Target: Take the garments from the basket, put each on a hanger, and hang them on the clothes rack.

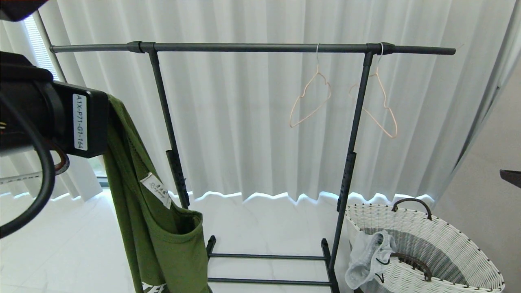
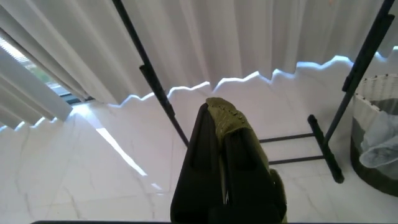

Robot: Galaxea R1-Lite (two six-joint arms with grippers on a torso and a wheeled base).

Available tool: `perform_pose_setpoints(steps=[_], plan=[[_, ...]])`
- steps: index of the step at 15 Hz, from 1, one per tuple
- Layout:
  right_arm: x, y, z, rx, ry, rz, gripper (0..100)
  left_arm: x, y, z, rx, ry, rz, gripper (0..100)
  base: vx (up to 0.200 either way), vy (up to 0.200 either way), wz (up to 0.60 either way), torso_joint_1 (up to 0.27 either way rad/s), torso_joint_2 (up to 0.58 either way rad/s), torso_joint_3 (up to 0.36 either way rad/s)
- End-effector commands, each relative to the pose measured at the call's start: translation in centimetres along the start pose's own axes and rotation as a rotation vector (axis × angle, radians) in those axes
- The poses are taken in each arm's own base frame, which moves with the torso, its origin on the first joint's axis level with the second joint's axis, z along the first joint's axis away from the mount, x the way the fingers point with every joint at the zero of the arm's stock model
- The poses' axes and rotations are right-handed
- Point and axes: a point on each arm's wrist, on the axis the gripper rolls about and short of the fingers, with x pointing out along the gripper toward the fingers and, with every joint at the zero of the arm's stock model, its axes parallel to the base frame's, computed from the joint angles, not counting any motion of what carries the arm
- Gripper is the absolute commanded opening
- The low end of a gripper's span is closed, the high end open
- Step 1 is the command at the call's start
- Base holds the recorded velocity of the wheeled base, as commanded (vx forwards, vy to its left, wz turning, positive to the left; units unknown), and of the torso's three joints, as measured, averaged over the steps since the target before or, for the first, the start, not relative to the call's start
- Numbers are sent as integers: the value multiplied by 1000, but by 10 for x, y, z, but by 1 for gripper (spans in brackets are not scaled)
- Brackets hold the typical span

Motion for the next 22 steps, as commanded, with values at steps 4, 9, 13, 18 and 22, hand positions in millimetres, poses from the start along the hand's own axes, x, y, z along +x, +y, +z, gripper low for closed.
perform_pose_setpoints(steps=[4,9,13,18,22], plan=[[1,0,-1,-1,6,3,100,-3,3,-5,28,3,12,0,0,0,600,157,-461,-306],[2,0,-3,3,8,-9,100,-3,3,-5,29,4,12,0,0,0,480,184,-490,-307],[6,-1,-7,3,7,-33,100,-2,2,-5,32,8,12,0,0,0,0,127,-298,-173],[7,-6,-7,-17,12,-69,100,-1,1,-7,36,12,12,0,0,0,-240,9,-12,-6],[7,-7,-8,-13,15,-78,100,-1,1,-7,36,12,12,0,0,0,-600,5,1,-4]])
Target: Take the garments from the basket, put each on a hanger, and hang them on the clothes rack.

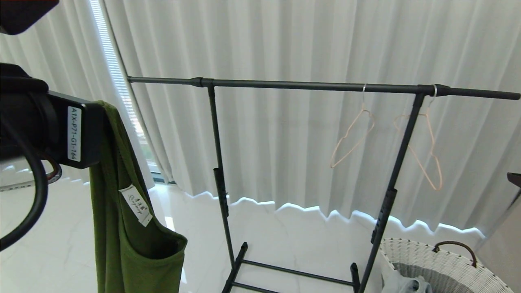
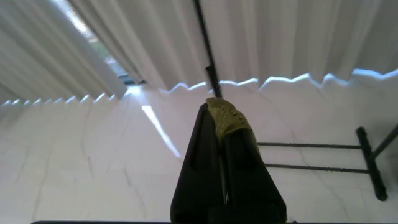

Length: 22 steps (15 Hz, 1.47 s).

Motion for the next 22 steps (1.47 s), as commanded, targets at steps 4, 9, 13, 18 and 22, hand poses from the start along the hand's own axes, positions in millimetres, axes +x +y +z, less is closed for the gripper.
perform_pose_setpoints(steps=[4,9,13,18,22], plan=[[2,0,1,2,-2,-2,100,1,-1,0,1,2,0,0,0,0,-450,2,-3,2],[19,4,-7,10,-28,-12,100,0,0,0,-1,0,2,0,0,0,0,0,0,0],[20,1,-9,18,-15,-39,100,1,-1,0,2,3,2,0,200,0,0,0,-2,0],[25,-2,-11,35,4,-54,100,3,-2,-1,7,9,2,0,200,0,0,8,1,0],[33,0,-12,34,28,-33,100,5,-4,-5,18,23,2,0,200,0,0,4,-2,1]])
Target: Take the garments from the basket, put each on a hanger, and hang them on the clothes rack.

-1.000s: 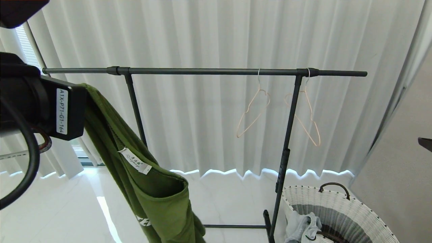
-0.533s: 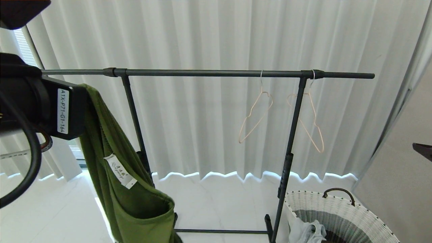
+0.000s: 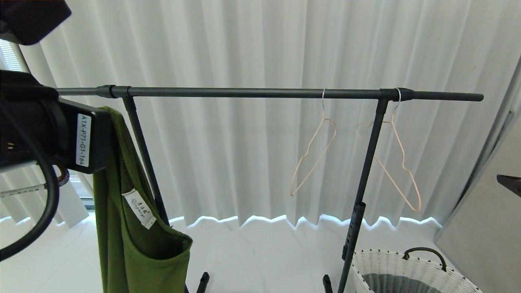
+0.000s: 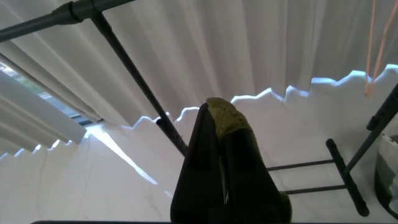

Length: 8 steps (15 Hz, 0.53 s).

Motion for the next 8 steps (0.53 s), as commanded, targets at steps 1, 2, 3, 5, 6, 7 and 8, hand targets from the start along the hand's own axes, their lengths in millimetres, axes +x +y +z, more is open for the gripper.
perform_pose_setpoints(steps=[1,2,3,5,6,7,8], plan=[[6,2,-1,-1,20,13,100,1,-1,-2,7,8,0,0,200,0,0,7,7,7],[10,3,-1,2,33,18,100,2,-2,-3,10,11,0,0,200,0,0,2,-2,2],[13,3,-1,11,44,20,100,2,-2,-4,12,13,0,0,200,0,0,-2,2,2],[20,6,-1,35,60,30,100,3,-3,-6,16,20,0,0,0,0,0,0,0,0],[26,10,-1,77,70,84,100,5,-5,-9,25,29,0,0,0,0,0,0,0,0],[29,13,-1,96,75,116,100,6,-6,-10,24,28,0,0,0,0,0,0,0,0],[34,17,-1,105,90,138,100,8,-7,-11,19,21,0,0,0,0,0,0,0,0]])
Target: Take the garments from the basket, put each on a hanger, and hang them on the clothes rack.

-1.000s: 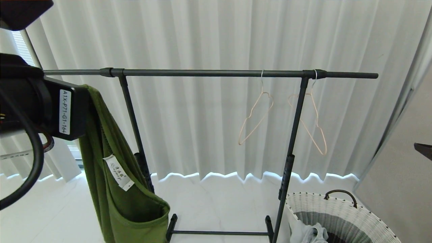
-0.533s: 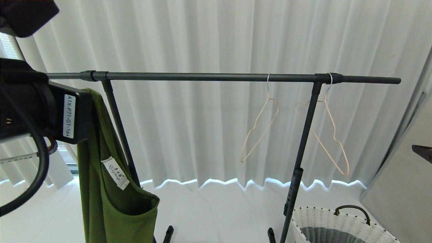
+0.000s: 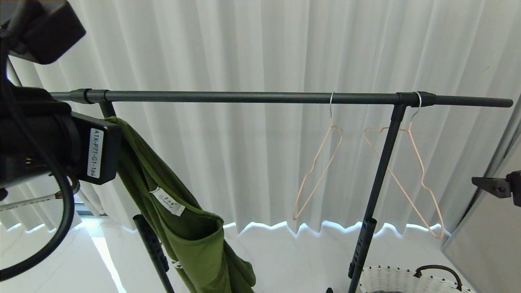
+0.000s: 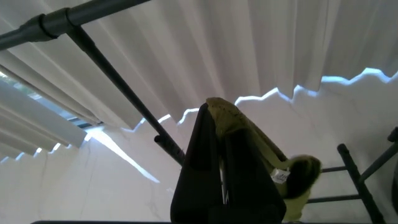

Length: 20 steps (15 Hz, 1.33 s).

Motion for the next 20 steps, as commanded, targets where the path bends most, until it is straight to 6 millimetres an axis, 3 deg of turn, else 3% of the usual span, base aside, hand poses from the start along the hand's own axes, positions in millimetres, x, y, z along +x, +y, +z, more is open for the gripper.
perform_pose_setpoints(steps=[1,4,10,14,20], plan=[[15,10,0,12,37,48,100,3,-3,-3,3,3,1,0,0,0,0,0,0,0],[37,33,12,97,51,128,100,8,-2,-8,2,18,21,0,0,0,0,0,0,0],[112,51,16,148,171,110,100,11,0,-9,-5,24,40,0,0,0,0,0,0,0],[129,56,12,144,210,107,100,13,-1,-12,4,35,38,0,0,0,0,0,0,0],[136,60,10,174,222,77,100,13,-2,-13,7,39,38,0,0,0,0,0,0,0]])
